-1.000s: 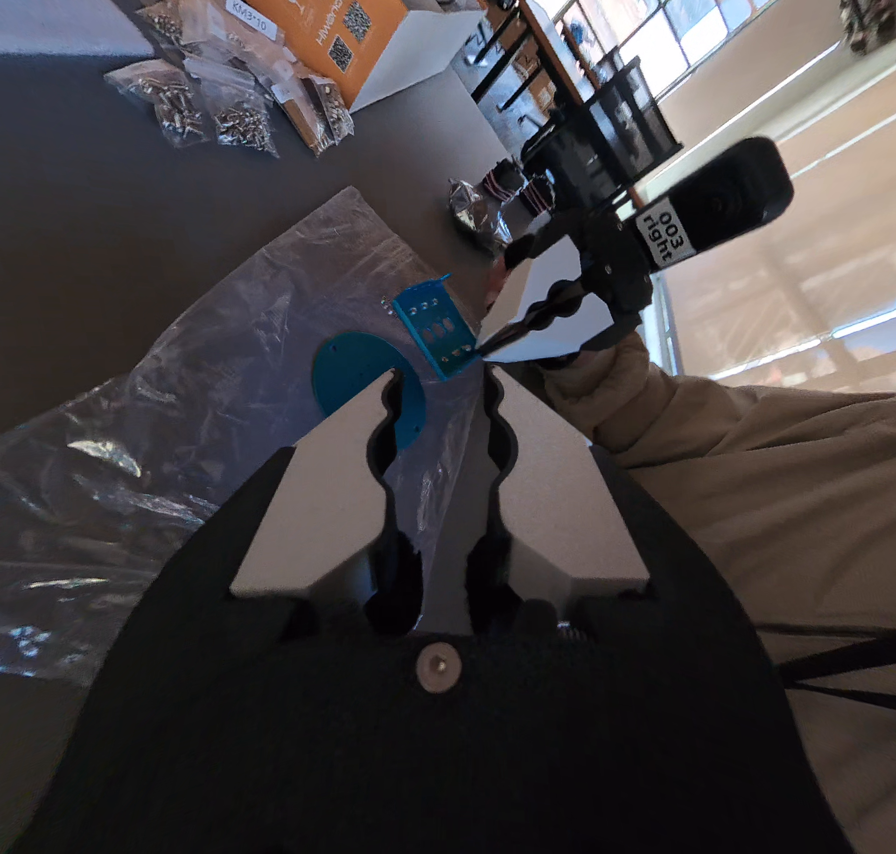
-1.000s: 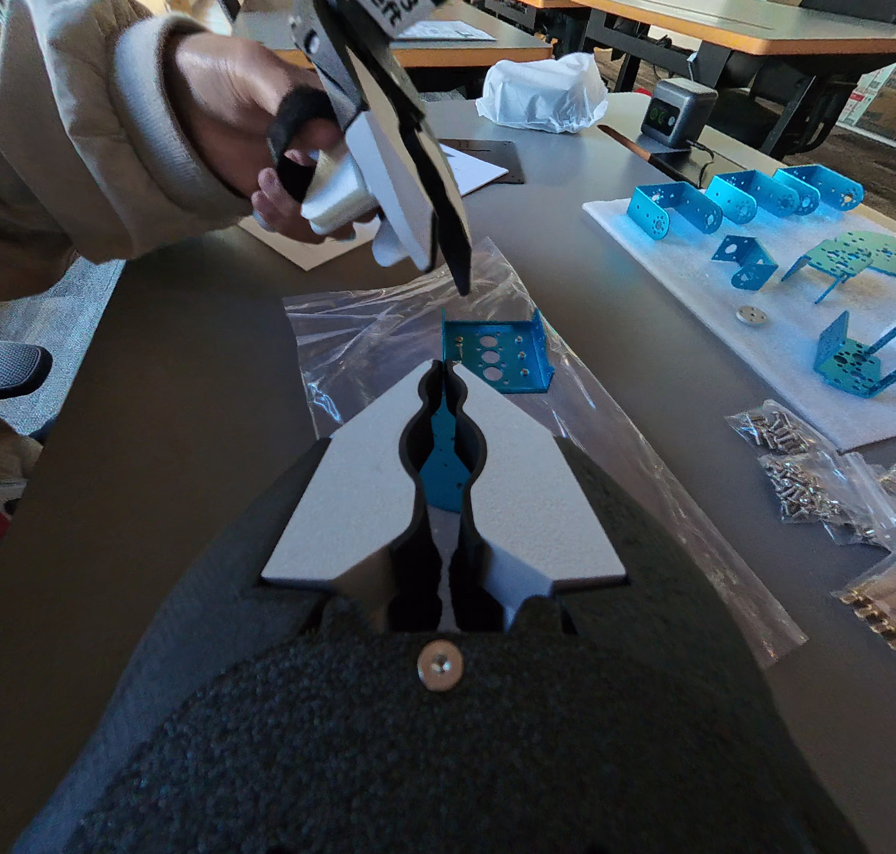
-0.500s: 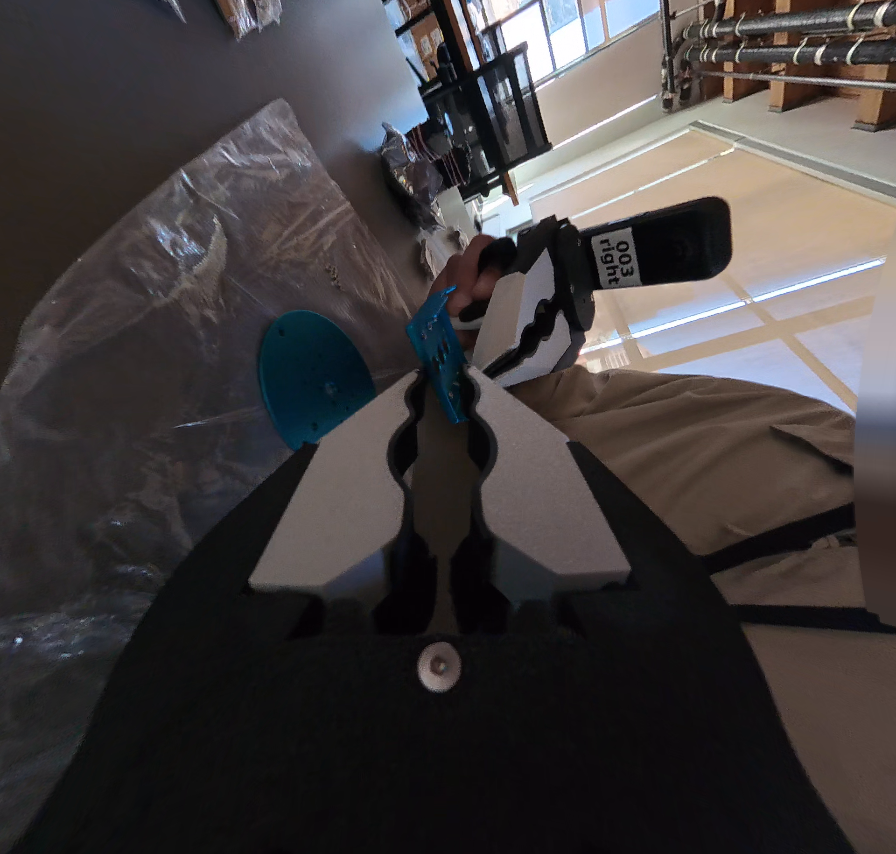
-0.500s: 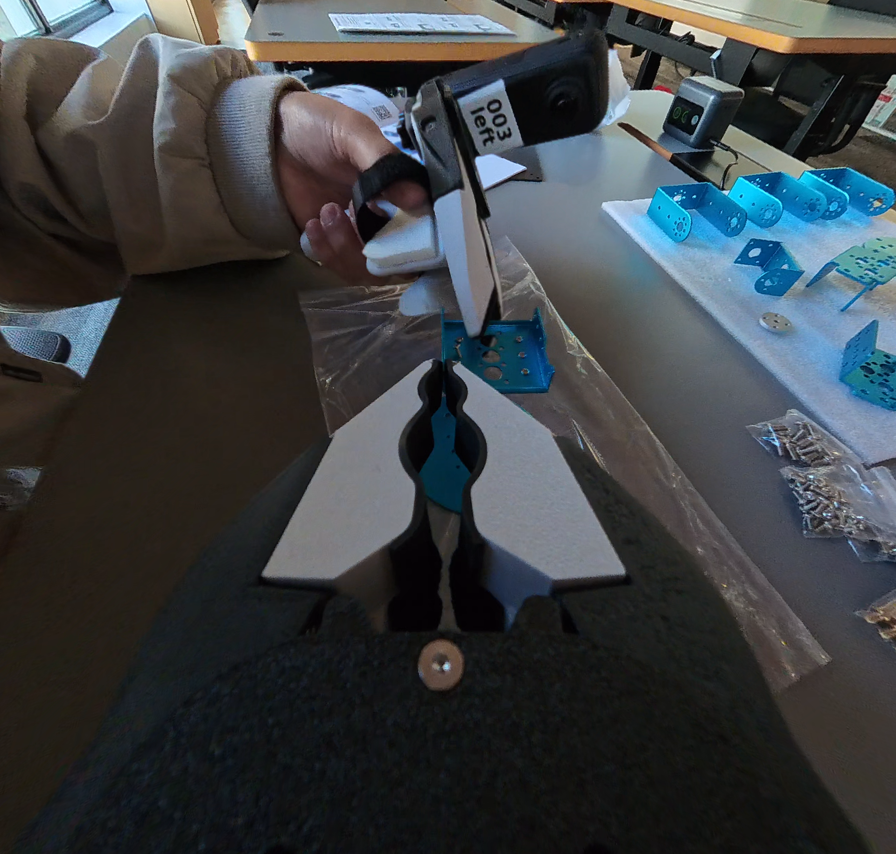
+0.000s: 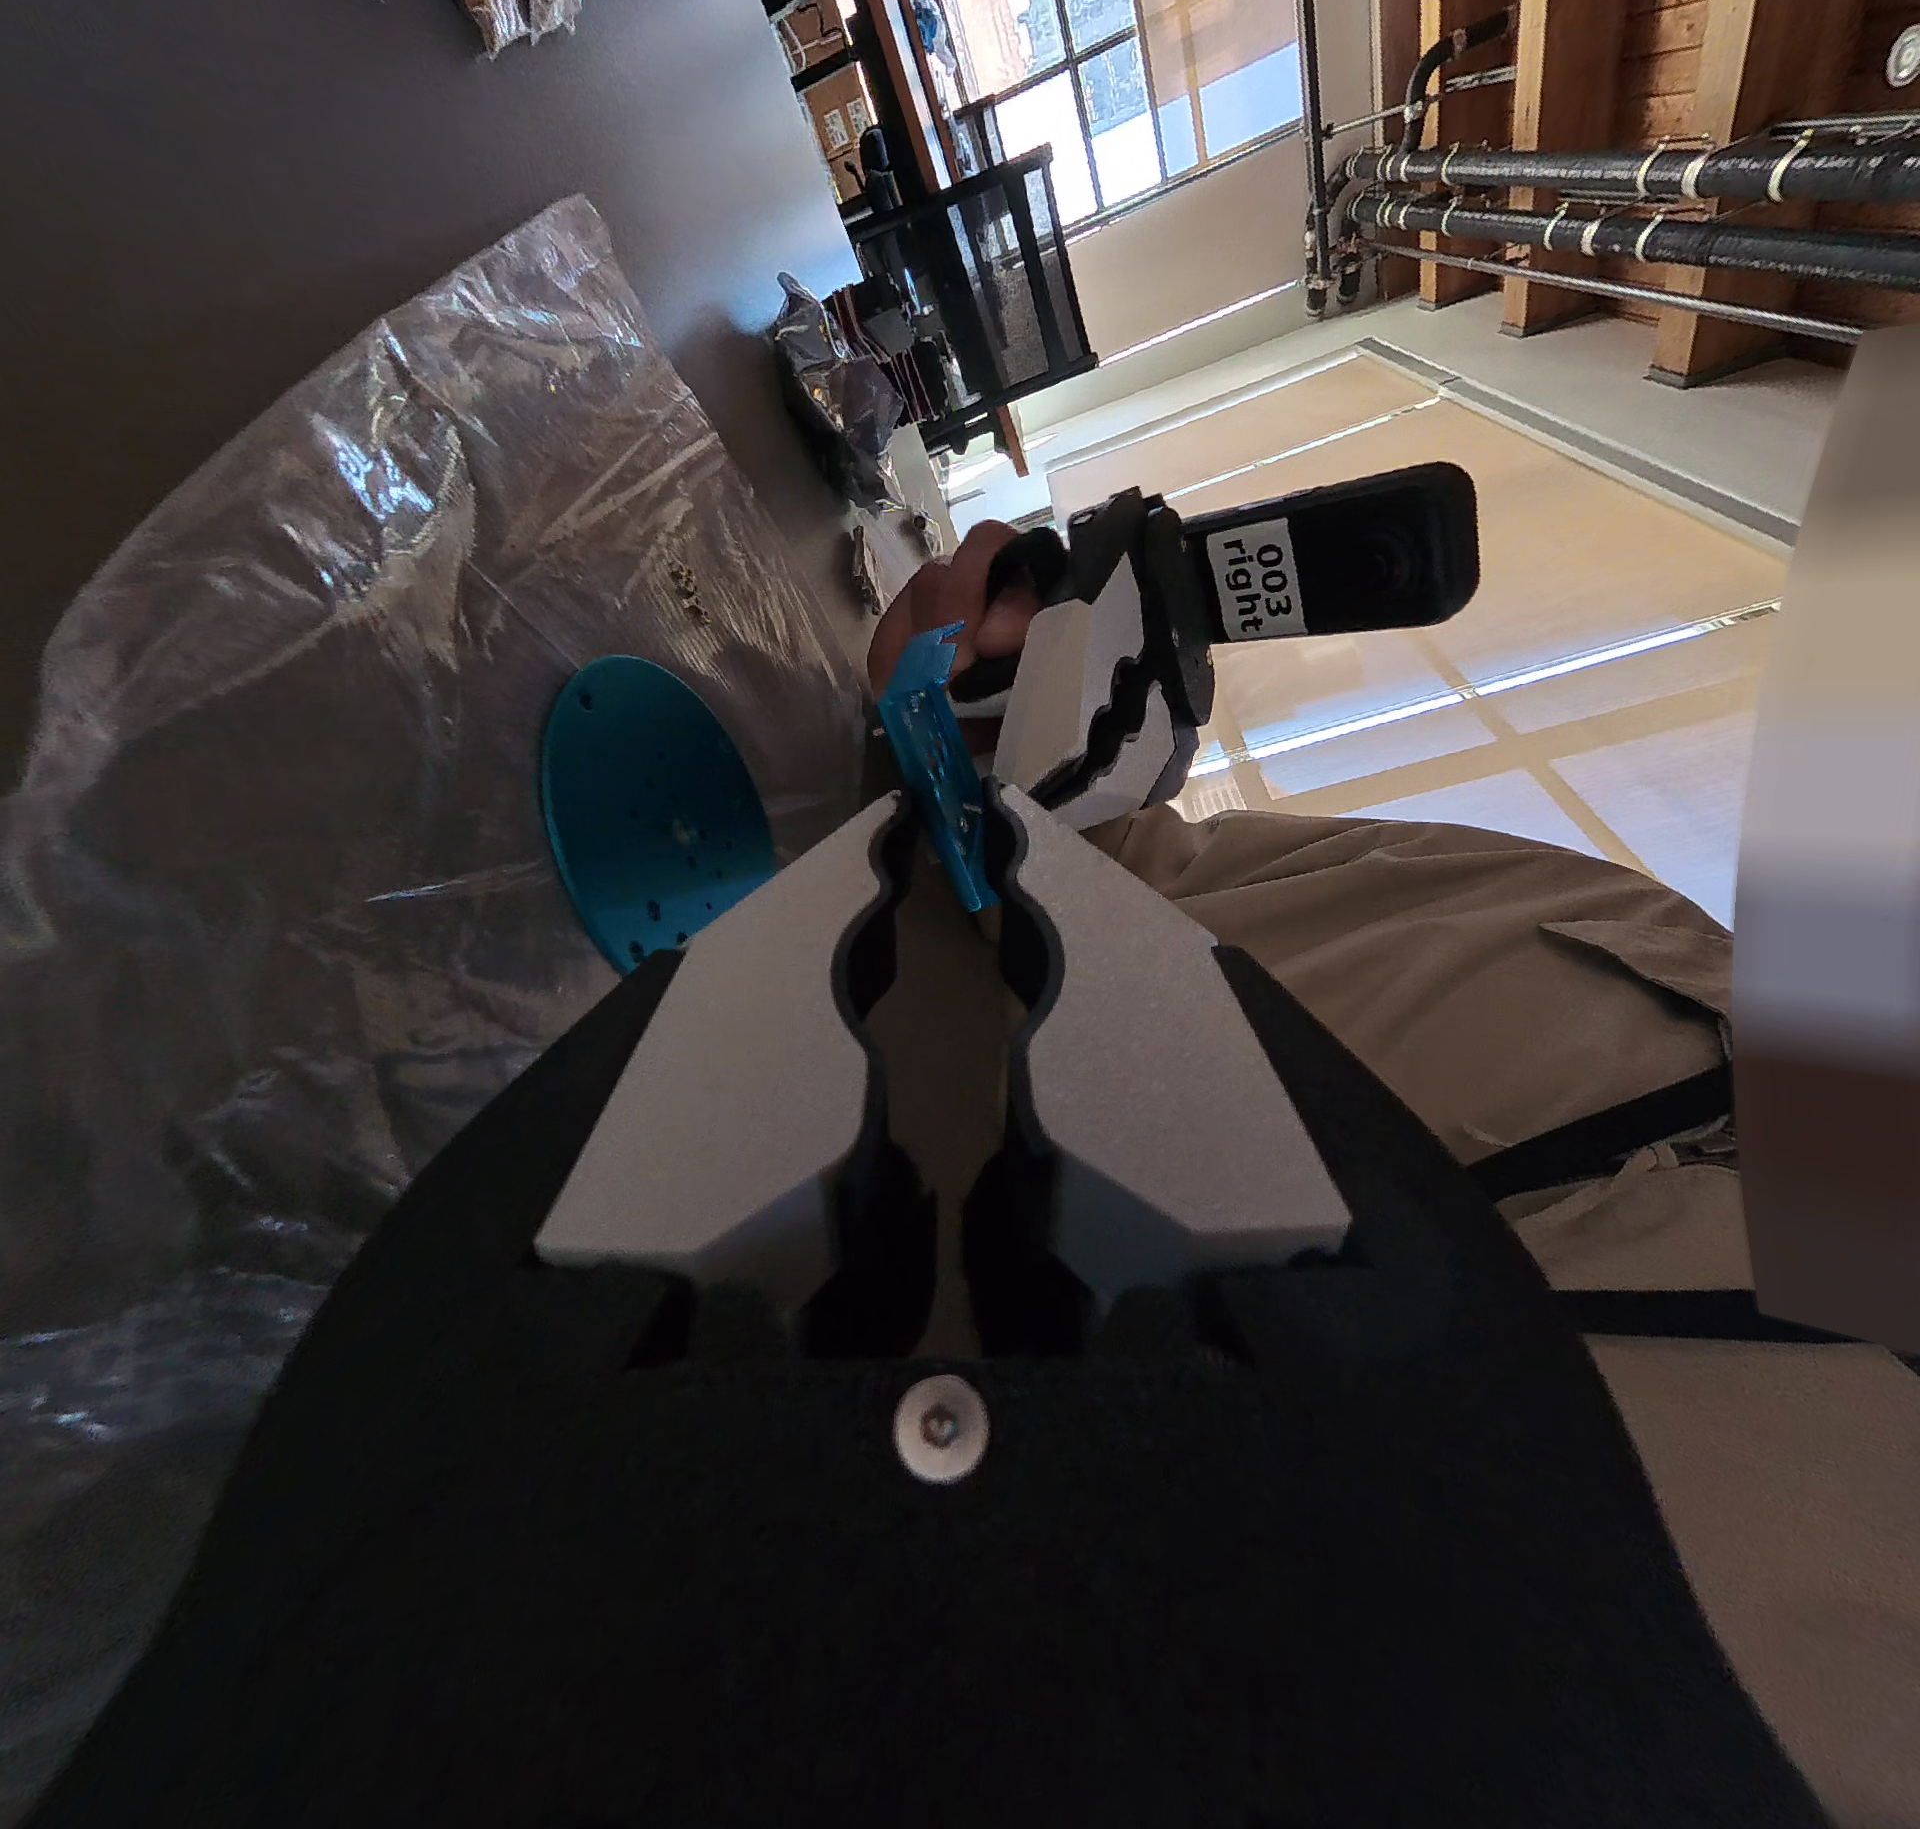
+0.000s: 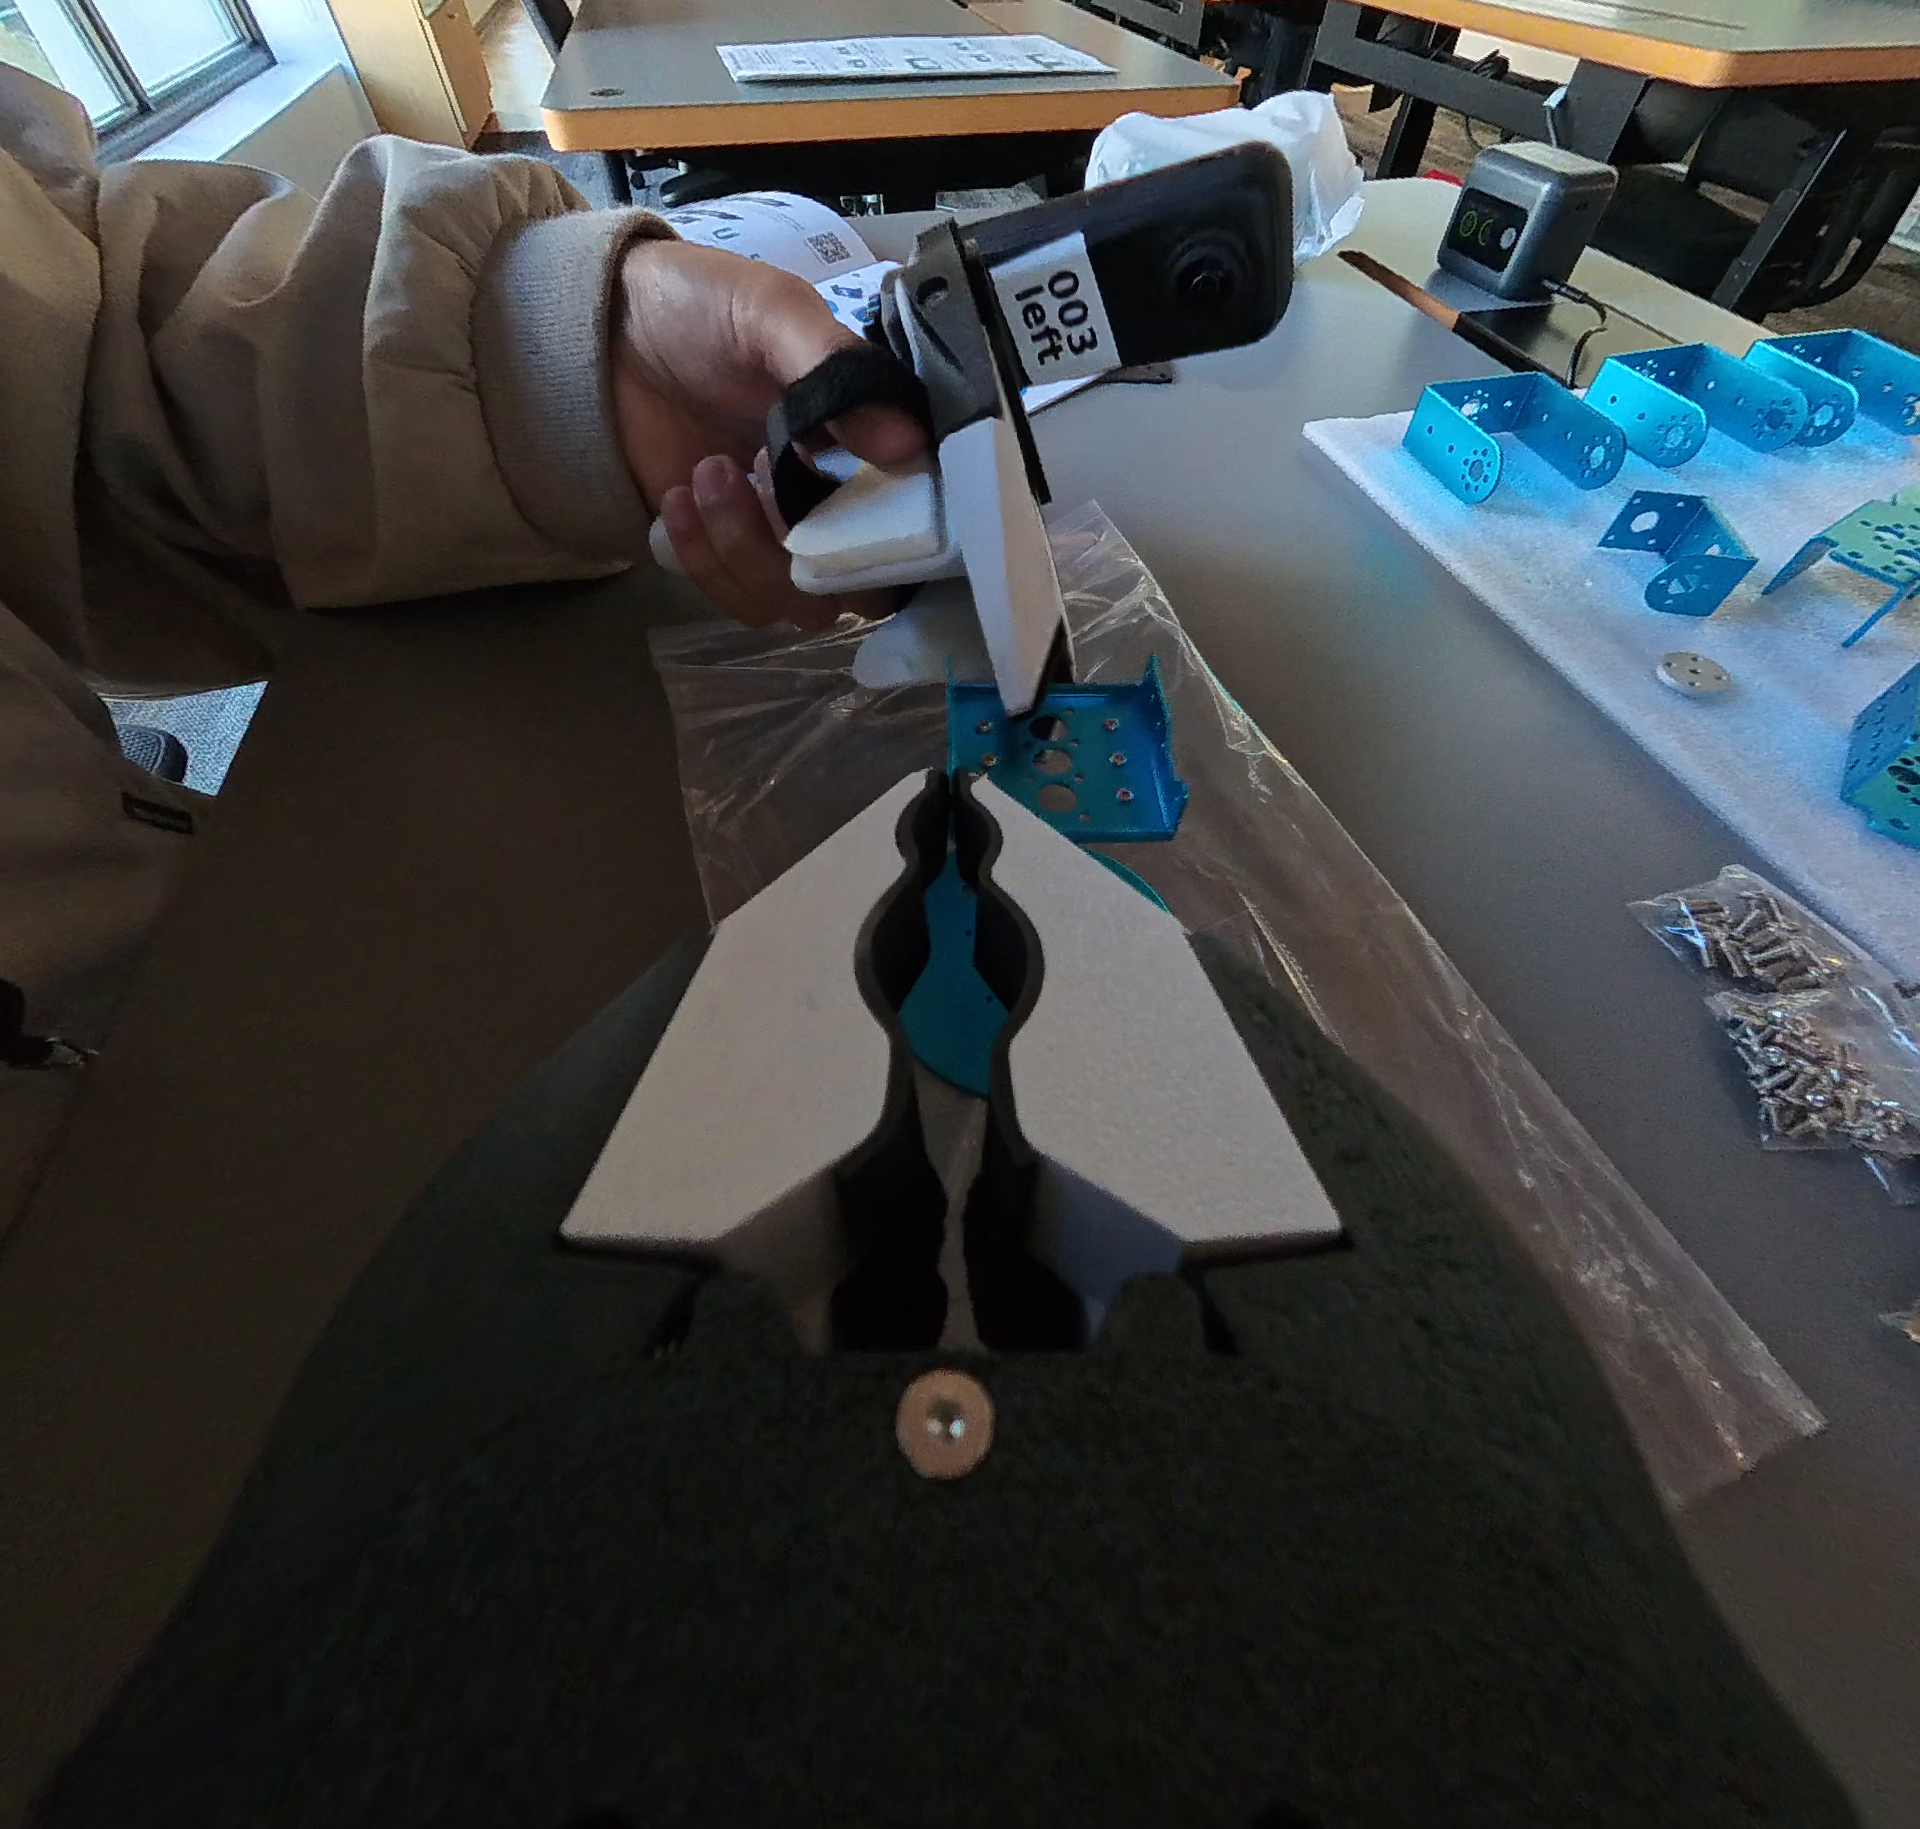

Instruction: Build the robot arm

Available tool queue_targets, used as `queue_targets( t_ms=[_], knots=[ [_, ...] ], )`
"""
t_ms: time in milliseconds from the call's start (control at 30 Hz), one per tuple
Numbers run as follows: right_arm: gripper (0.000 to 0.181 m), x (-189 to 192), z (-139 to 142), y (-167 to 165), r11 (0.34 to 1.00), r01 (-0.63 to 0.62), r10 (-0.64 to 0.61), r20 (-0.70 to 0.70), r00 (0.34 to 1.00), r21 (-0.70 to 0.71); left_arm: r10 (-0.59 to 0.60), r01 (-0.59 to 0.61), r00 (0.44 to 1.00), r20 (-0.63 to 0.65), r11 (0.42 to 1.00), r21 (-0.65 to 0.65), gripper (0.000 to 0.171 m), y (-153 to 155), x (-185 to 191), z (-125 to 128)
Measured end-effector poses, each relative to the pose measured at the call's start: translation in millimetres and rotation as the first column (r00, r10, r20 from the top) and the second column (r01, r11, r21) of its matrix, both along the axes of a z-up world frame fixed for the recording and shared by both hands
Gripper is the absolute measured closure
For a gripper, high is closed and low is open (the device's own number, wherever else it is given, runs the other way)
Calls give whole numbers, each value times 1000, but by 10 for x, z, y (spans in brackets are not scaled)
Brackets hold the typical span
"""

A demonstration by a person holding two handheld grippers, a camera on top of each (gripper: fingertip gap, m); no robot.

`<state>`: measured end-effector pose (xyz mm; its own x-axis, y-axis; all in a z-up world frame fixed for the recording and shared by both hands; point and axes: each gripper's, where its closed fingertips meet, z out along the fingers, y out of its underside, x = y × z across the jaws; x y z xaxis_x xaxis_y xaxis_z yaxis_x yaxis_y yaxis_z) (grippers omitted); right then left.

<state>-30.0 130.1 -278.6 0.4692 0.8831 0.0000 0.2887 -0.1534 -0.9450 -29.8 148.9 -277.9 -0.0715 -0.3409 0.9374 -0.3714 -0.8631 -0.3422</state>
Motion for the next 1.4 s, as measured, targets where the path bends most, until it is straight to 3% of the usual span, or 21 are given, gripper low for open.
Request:
queue_targets(
  t_ms=[400, 633, 767, 867, 967, 1033, 1200, 1400],
  knots=[
    [180, -31, -48, 8, 1000, 14, -14, 4, 1000, 13, 22, -22, 1000, -6, 1000, -2, 170, 55, -14, -29],
    [173, -17, -15, 12, 1000, 12, -13, -36, 999, -17, 18, -19, 1000, -19, 997, -77, 170, 39, -10, -101],
    [170, 87, 56, 68, 992, 41, -55, -120, 991, -118, 24, -27, 999, -30, 995, -101, 171, 51, -21, -123],
    [170, 224, 41, 182, 933, 56, -148, -237, 960, -355, 35, -38, 999, -33, 992, -116, 170, 63, -31, -111],
    [159, 163, -43, 133, 749, -107, -201, -377, 904, -654, 48, -52, 998, -40, 992, -116, 170, 65, -29, -87],
    [152, 98, -84, 75, 664, -183, -204, -411, 888, -725, 41, -45, 998, -46, 993, -105, 170, 39, -17, -68],
    [156, 50, -149, 40, 634, -188, -205, -398, 894, -750, 46, -53, 996, -75, 995, -87, 170, 8, 24, -74],
    [153, 24, -197, 14, 652, -151, -187, -351, 918, -743, 48, -55, 996, -78, 994, -93, 170, -35, 45, -88]
  ],
)
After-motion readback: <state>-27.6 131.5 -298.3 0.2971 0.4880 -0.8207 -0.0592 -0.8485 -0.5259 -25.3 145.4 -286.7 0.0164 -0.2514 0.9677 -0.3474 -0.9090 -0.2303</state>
